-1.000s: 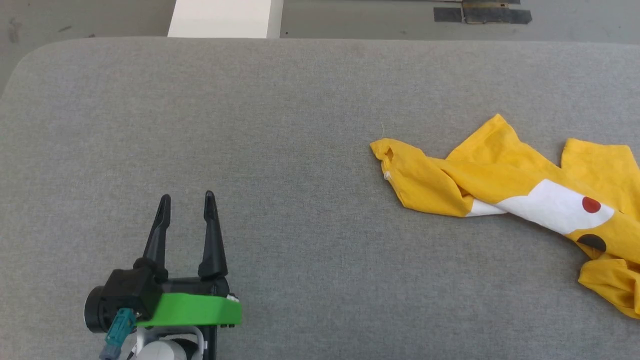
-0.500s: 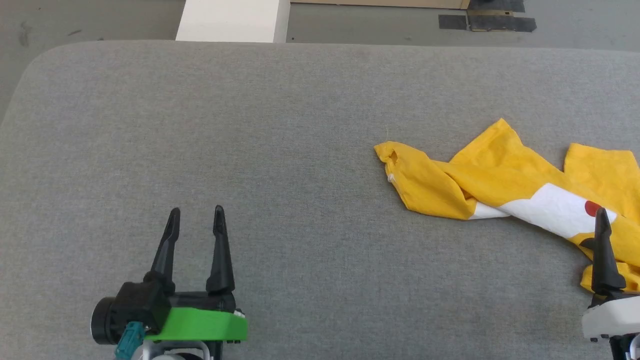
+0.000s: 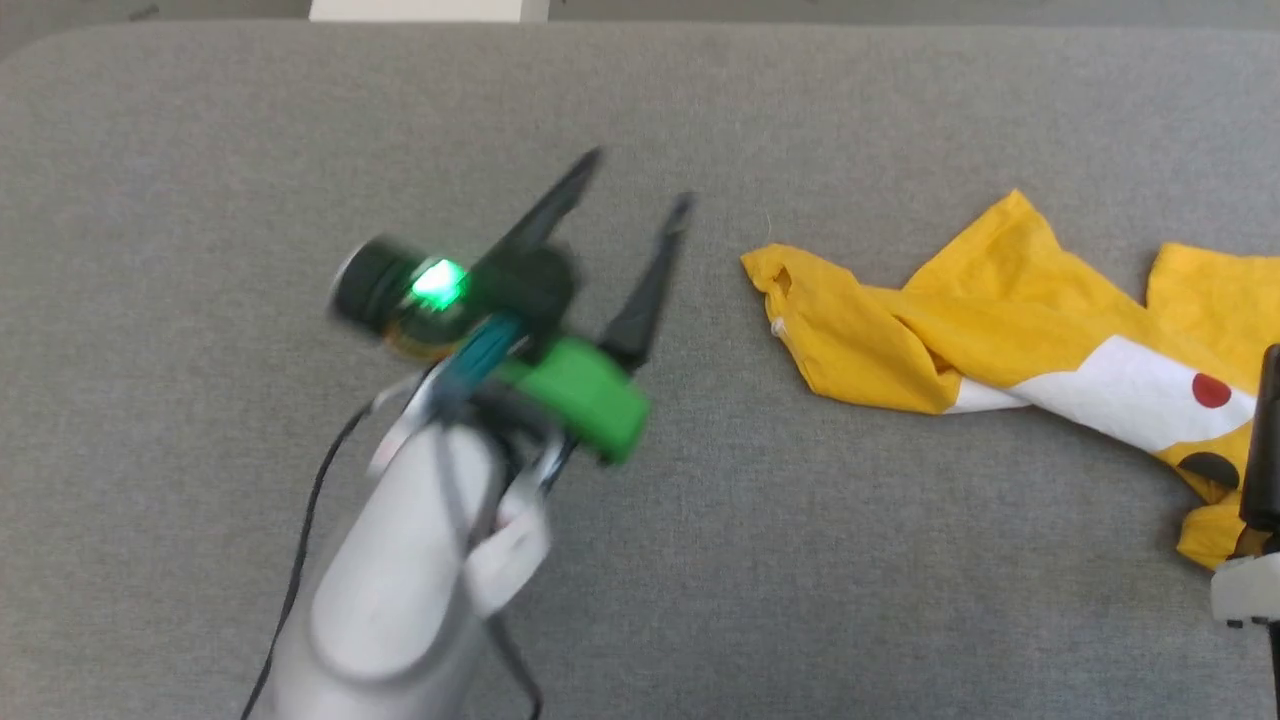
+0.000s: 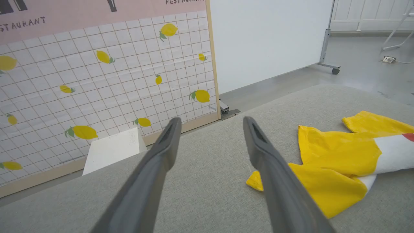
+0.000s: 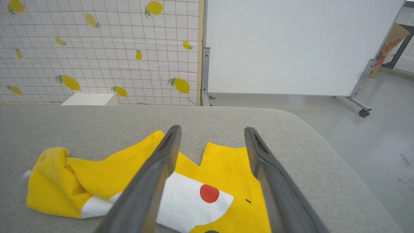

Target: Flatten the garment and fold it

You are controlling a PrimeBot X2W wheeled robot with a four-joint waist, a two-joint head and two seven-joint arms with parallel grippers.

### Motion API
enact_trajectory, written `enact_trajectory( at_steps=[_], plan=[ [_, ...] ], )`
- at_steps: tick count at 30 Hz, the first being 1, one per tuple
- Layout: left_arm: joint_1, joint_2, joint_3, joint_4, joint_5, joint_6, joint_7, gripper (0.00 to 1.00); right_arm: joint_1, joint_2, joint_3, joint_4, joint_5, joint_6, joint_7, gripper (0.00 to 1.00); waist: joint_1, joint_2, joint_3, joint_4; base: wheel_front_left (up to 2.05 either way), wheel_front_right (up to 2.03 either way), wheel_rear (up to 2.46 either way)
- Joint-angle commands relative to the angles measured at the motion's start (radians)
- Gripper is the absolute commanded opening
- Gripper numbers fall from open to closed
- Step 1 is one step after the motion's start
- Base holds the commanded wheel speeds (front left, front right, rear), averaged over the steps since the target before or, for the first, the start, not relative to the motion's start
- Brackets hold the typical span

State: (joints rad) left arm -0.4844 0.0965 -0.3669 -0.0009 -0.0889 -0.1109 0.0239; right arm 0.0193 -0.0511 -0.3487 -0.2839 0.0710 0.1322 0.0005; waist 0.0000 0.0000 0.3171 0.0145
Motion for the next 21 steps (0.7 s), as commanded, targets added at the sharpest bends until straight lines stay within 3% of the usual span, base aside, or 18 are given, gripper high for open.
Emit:
enact_trajectory(
  at_steps=[1,7,15,20,21],
  plan=[
    [-0.067,0.002,-0.037,0.038,-0.011,-0.011,0.038,1.0,-0.022,0.001,0.001,-0.011,0.001,-0.002,0.003,1.0,0.0,0.0,0.05,-0.013,0.0,0.0,0.0],
    [-0.251,0.02,-0.243,0.185,-0.108,-0.019,0.155,1.0,-0.052,0.001,0.017,-0.03,0.009,-0.002,0.016,1.0,0.0,0.0,0.117,-0.051,0.0,0.0,0.0],
    [-0.319,0.06,-0.454,0.349,-0.262,-0.02,0.234,1.0,-0.064,0.001,0.028,-0.014,0.026,-0.002,0.017,1.0,0.0,0.0,0.165,-0.097,0.0,0.0,0.0],
    [-0.343,0.086,-0.537,0.442,-0.256,-0.02,0.24,1.0,-0.07,0.001,0.031,-0.004,0.031,-0.002,0.013,1.0,0.0,0.0,0.178,-0.109,0.0,0.0,0.0],
    [-0.349,0.089,-0.547,0.461,-0.253,-0.02,0.233,0.67,-0.074,0.001,0.033,-0.003,0.031,-0.002,0.013,1.0,0.0,0.0,0.178,-0.111,0.0,0.0,0.0]
  ],
)
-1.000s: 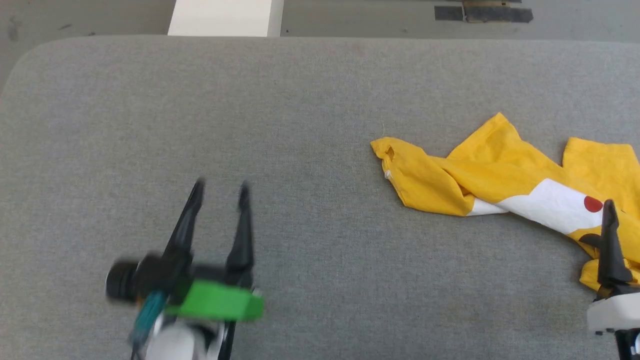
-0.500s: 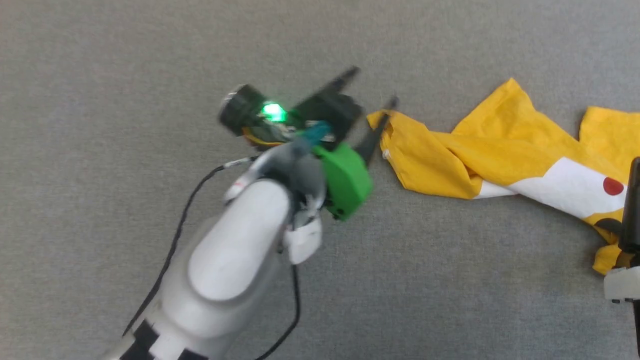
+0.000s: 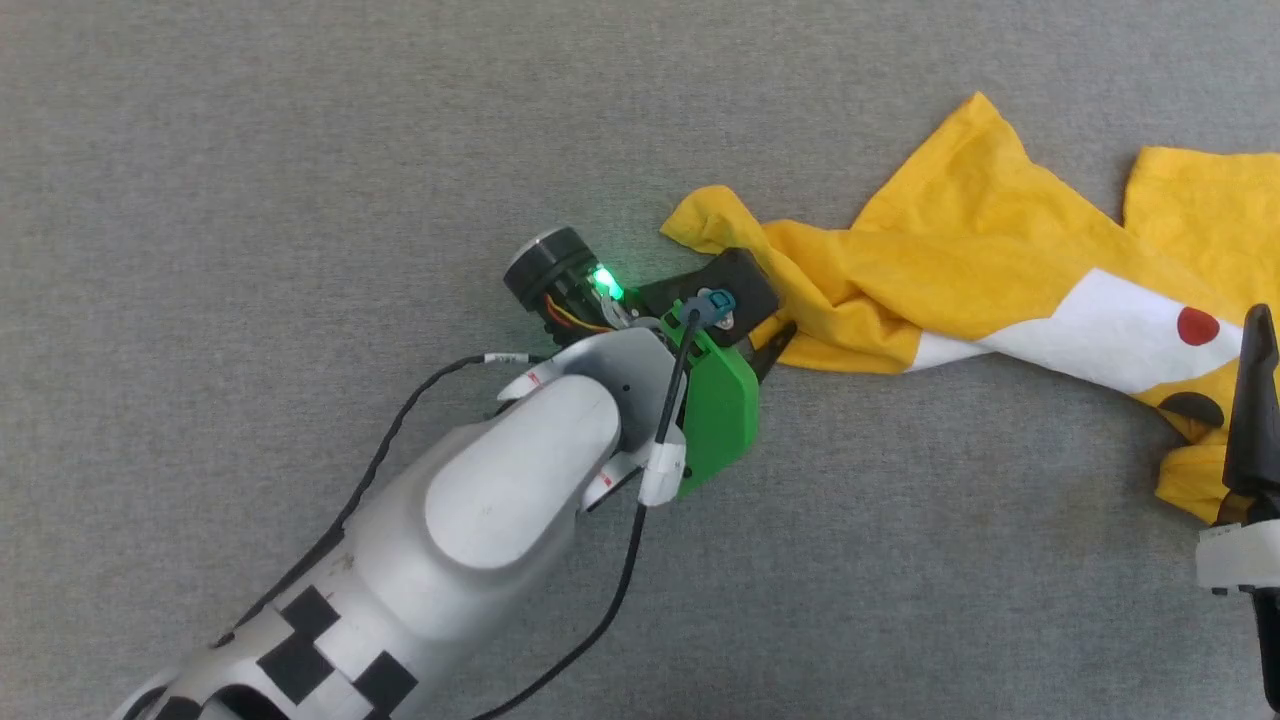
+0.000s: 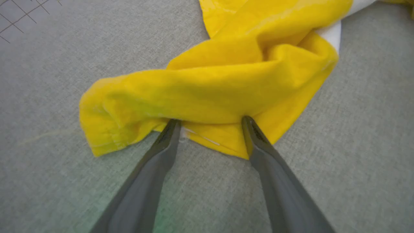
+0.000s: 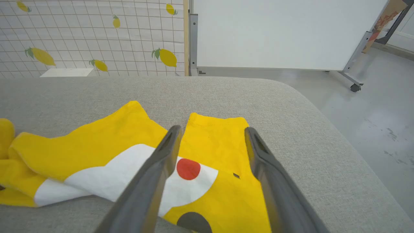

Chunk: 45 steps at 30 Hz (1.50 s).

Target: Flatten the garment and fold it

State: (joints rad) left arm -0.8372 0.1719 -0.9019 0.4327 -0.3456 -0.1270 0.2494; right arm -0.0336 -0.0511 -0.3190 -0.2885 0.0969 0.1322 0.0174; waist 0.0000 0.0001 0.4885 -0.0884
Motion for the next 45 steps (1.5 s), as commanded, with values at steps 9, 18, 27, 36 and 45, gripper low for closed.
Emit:
enact_trajectory(
  at_steps=[9,18,27,36,45],
  plan=[
    [-0.04,0.037,-0.004,0.029,-0.045,0.002,-0.085,0.0,-0.017,0.001,-0.004,0.024,0.007,-0.002,-0.007,1.0,0.0,-0.0001,-0.076,0.012,0.0,0.0,0.0],
    [-0.21,0.221,0.176,-0.136,-0.087,0.046,-0.023,0.0,-0.012,0.001,-0.007,0.015,0.026,-0.002,-0.004,1.0,0.0,-0.0001,-0.067,-0.002,0.0,0.0,0.0],
    [-0.284,0.326,0.272,-0.053,-0.1,0.096,0.008,0.0,-0.049,0.001,0.005,0.037,0.047,-0.002,-0.025,1.0,0.0,-0.0001,0.065,-0.056,0.0,0.0,0.0],
    [-0.244,0.265,0.289,0.042,-0.131,0.136,-0.082,1.0,-0.083,0.001,-0.002,0.064,0.032,-0.002,-0.045,1.0,0.0,-0.0001,0.073,-0.046,0.0,0.0,0.0],
    [-0.161,0.257,0.345,-0.086,-0.183,0.161,-0.225,1.0,-0.052,0.001,-0.003,0.065,0.018,-0.002,-0.02,1.0,0.0,-0.0001,-0.055,0.006,0.0,0.0,0.0]
  ],
)
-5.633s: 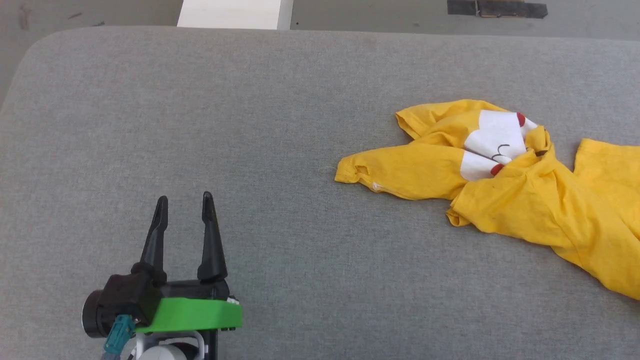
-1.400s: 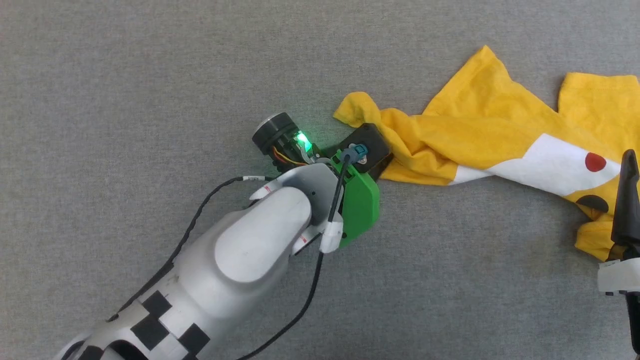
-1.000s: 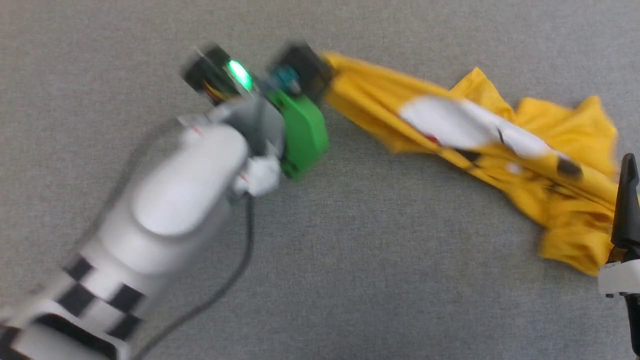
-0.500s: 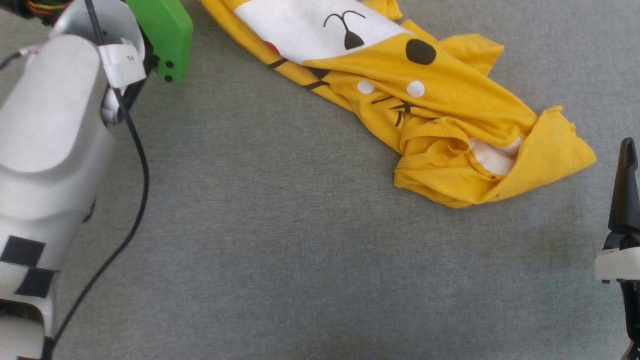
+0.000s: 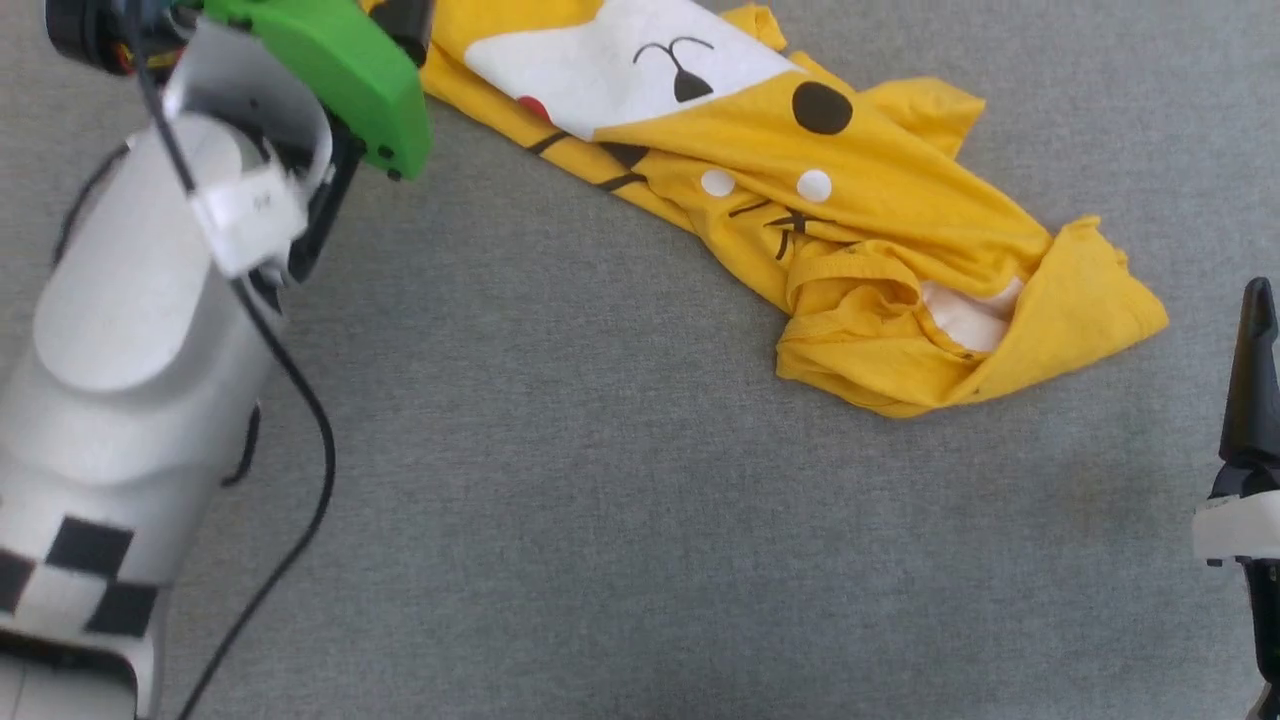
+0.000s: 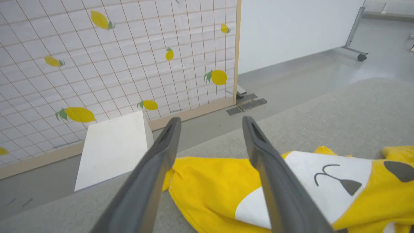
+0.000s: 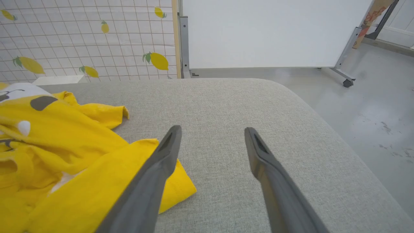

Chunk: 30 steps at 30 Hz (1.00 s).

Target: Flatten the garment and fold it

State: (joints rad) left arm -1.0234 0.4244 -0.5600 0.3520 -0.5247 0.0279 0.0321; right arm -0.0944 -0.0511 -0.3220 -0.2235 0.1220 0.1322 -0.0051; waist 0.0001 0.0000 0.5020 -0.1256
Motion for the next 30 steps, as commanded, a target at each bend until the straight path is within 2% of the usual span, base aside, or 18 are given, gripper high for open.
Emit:
enact_trajectory(
  at_steps=[1,5,8,11,15,17,19,21,26,30],
  plan=[
    [0.052,0.008,0.012,-0.036,-0.013,0.017,-0.023,1.0,0.015,0.001,-0.001,-0.002,-0.008,-0.002,0.006,1.0,-0.0001,0.0,-0.081,0.048,0.0,0.0,0.0],
    [0.209,0.029,0.057,-0.208,-0.035,0.088,-0.104,1.0,0.048,0.001,-0.006,-0.01,-0.008,-0.002,0.023,1.0,-0.0001,0.0,-0.13,0.067,0.0,0.0,0.0],
    [0.371,0.057,0.078,-0.35,-0.009,0.172,-0.181,1.0,0.073,0.001,-0.005,-0.011,0.0,-0.002,0.033,1.0,-0.0001,0.0,-0.159,0.079,0.0,0.0,0.0],
    [0.552,0.081,0.082,-0.46,0.041,0.275,-0.237,1.0,0.095,0.001,0.005,-0.007,0.012,-0.002,0.038,1.0,-0.0001,0.0,-0.181,0.086,0.0,0.0,0.0],
    [0.773,0.048,0.096,-0.558,0.067,0.396,-0.279,1.0,0.115,0.001,0.018,0.008,0.024,-0.002,0.039,1.0,-0.0001,0.0,-0.208,0.089,0.0,0.0,0.0],
    [0.865,0.017,0.103,-0.589,0.072,0.436,-0.288,1.0,0.124,0.001,0.019,0.015,0.028,-0.002,0.039,1.0,-0.0001,0.0,-0.221,0.093,0.0,0.0,0.0],
    [0.934,-0.02,0.11,-0.61,0.061,0.448,-0.292,1.0,0.133,0.001,0.015,0.021,0.029,-0.002,0.041,1.0,-0.0001,0.0,-0.233,0.102,0.0,0.0,0.0],
    [0.974,-0.046,0.121,-0.618,0.06,0.442,-0.293,1.0,0.139,0.001,0.016,0.023,0.023,-0.002,0.054,1.0,-0.0001,0.0,-0.244,0.114,0.0,0.0,0.0],
    [0.993,-0.071,0.151,-0.615,0.085,0.395,-0.294,1.0,0.101,0.001,0.027,0.005,-0.001,-0.002,0.117,1.0,-0.0001,0.0,-0.25,0.14,0.0,0.0,0.0],
    [0.984,-0.087,0.167,-0.603,0.103,0.361,-0.294,1.0,0.036,0.001,0.048,0.001,-0.047,-0.002,0.224,1.0,-0.0001,0.0,-0.242,0.151,0.0,0.0,0.0]
  ],
)
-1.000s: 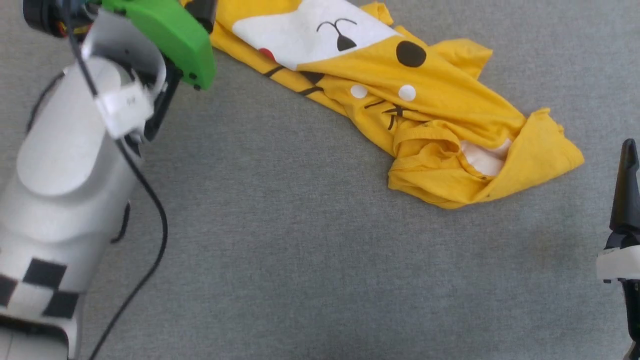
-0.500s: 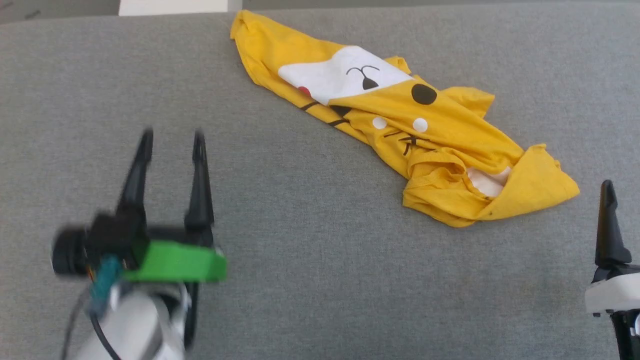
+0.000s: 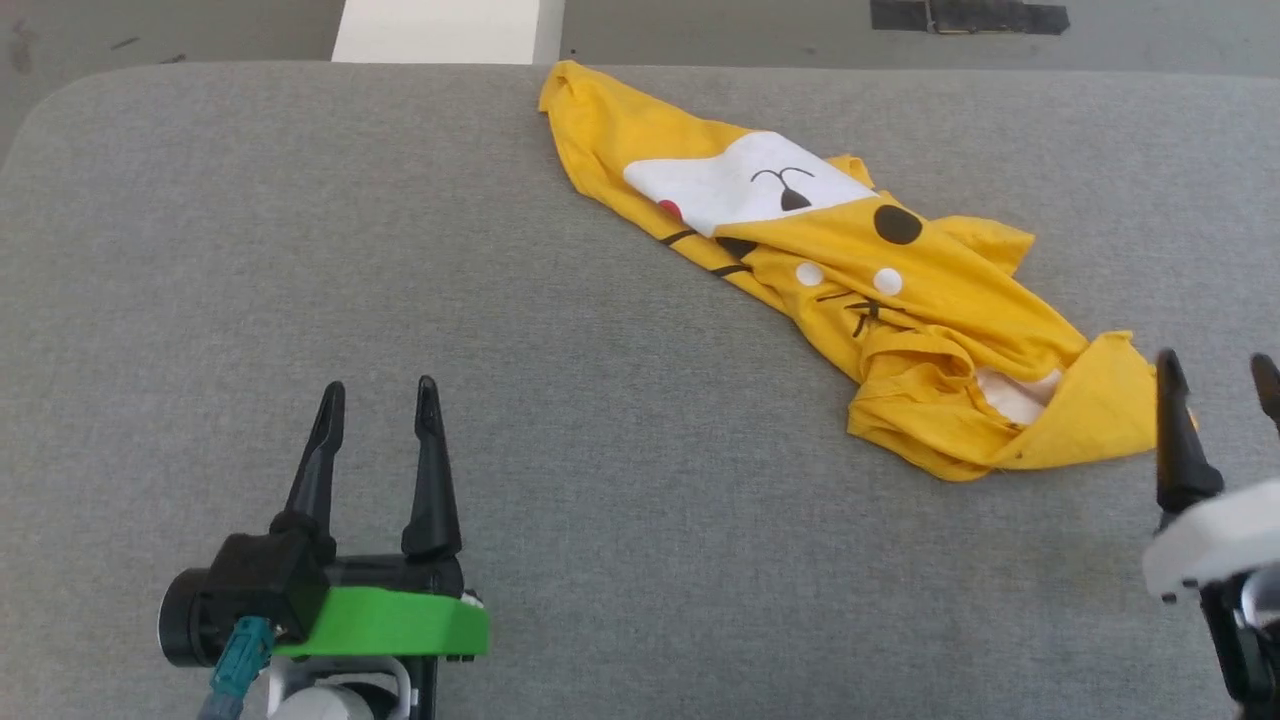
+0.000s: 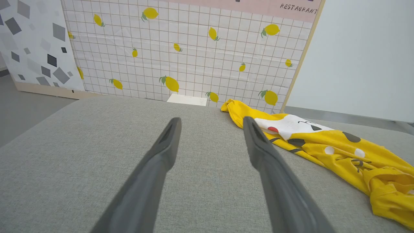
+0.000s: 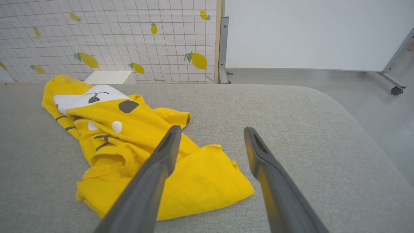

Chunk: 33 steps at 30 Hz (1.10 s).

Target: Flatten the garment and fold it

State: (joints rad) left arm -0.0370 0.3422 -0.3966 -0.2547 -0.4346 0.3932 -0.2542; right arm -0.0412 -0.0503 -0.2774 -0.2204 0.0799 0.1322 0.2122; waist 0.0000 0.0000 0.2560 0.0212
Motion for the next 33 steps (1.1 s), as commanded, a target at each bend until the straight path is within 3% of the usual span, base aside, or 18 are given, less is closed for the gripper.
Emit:
enact_trajectory(
  at_steps=[1,5,12,20,22,27,33],
  plan=[
    [-0.004,-0.009,0.007,0.007,0.016,-0.014,-0.007,1.0,-0.035,-0.004,0.012,0.005,-0.013,-0.002,0.048,1.0,0.0,0.0,0.009,0.007,0.0,0.0,0.0],
    [-0.007,-0.034,0.014,0.019,0.021,-0.044,-0.007,1.0,-0.106,-0.069,0.027,0.047,-0.014,-0.002,0.174,1.0,0.0,0.0,0.04,0.017,0.0,0.0,0.0],
    [-0.024,-0.073,0.022,0.042,0.041,-0.089,-0.008,1.0,-0.181,-0.183,0.035,0.165,0.032,-0.002,0.291,1.0,0.0,0.0,0.108,0.032,0.0,0.0,0.0],
    [-0.059,-0.103,0.035,0.061,0.07,-0.127,-0.008,1.0,-0.202,-0.228,0.054,0.283,0.105,-0.002,0.383,1.0,0.0,0.0,0.163,0.044,0.0,0.0,0.0],
    [-0.063,-0.109,0.04,0.067,0.075,-0.133,-0.008,1.0,-0.212,-0.226,0.045,0.291,0.111,-0.002,0.382,0.0,0.0,0.0,0.165,0.043,0.0,0.0,0.0],
    [-0.06,-0.129,0.055,0.084,0.08,-0.145,-0.008,1.0,-0.236,-0.226,0.031,0.257,0.13,-0.002,0.344,0.0,0.0,0.0,0.137,0.037,0.0,0.0,0.0],
    [-0.037,-0.149,0.087,0.096,0.082,-0.161,-0.008,1.0,-0.305,-0.248,0.078,0.109,0.171,-0.002,0.318,0.0,0.0,0.0,0.054,0.034,0.0,0.0,0.0]
  ],
)
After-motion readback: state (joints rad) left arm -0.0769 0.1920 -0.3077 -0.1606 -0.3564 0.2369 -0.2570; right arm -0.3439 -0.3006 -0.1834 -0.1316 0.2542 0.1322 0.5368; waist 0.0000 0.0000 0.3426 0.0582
